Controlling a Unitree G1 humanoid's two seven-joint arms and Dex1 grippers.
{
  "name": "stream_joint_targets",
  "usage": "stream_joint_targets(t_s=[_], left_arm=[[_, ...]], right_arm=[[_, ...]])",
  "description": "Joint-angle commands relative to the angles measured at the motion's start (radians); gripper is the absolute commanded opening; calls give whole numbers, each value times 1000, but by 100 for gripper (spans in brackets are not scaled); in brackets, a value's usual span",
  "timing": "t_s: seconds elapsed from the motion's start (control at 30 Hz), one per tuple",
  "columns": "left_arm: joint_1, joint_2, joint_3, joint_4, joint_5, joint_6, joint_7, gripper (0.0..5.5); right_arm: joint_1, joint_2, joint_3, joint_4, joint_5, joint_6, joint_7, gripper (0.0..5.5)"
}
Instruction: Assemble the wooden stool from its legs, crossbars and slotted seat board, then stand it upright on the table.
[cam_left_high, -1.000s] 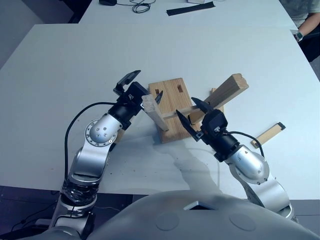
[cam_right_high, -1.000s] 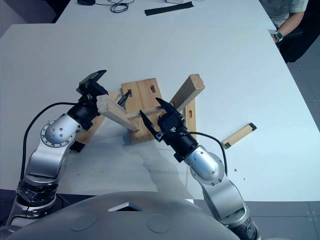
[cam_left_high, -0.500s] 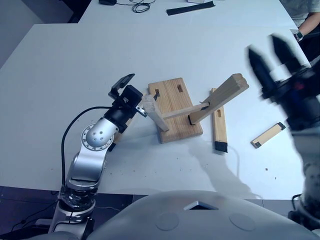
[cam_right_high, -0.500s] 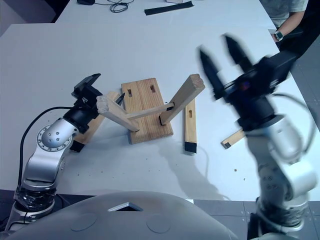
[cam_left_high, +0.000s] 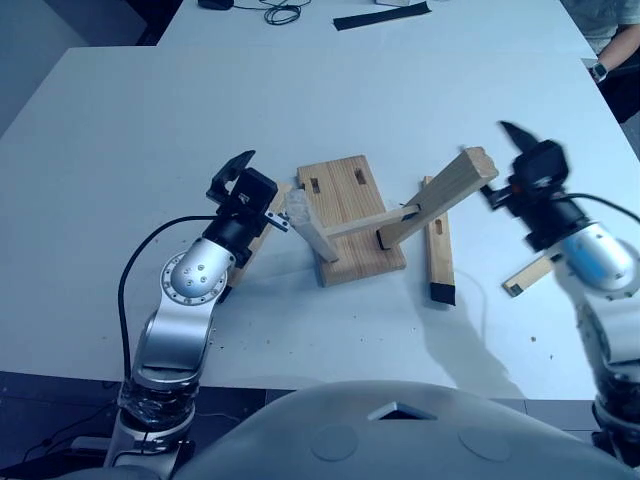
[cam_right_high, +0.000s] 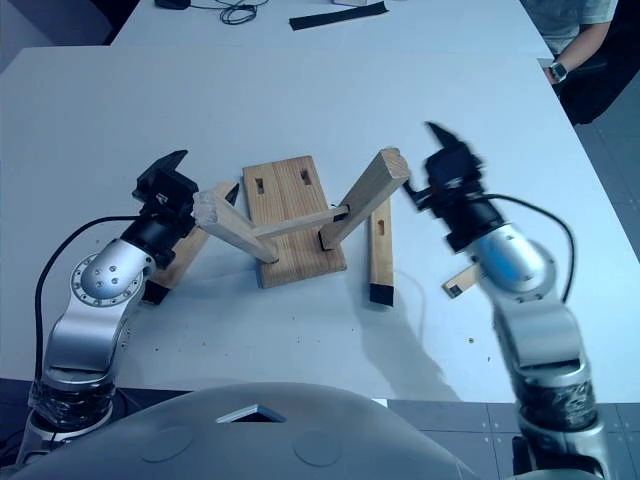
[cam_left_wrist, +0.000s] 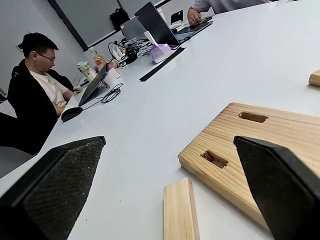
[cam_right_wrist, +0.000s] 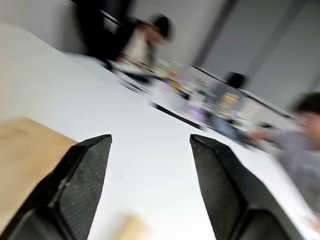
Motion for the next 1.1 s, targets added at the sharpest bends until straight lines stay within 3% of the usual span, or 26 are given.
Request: stream_joint_targets(t_s=[0.03, 0.43, 0.6, 0.77, 0.83, 0.93, 1.0, 1.1], left_arm=[[-68, -37, -32, -22, 25, 73, 34, 478], [-91, -35, -1, 32, 51, 85, 71, 478], [-82, -36, 31, 38, 53, 77, 85, 478], [-49, -41, 20, -2, 63, 91, 94, 478], [-50, -45, 14, -11, 63, 103, 96, 478], [-69, -50, -10, -20, 52, 124, 84, 478], [-86, -51, -29, -22, 43, 133, 72, 478], [-121, -45, -47, 1, 36, 129, 55, 478]], right_arm=[[-57, 84, 152, -146, -20, 210, -76, 289], [-37, 143, 135, -69, -183, 333, -187, 289], [73, 59, -63, -59, -286, 332, -196, 289], [170, -43, -239, -103, -272, 365, -56, 289], [126, -25, -213, -167, -204, 437, 0, 289], [-3, 156, -50, -254, 202, 524, 21, 289], [-62, 204, 19, -258, 394, 542, -15, 289], [-84, 226, -1, -258, 447, 625, -83, 289]])
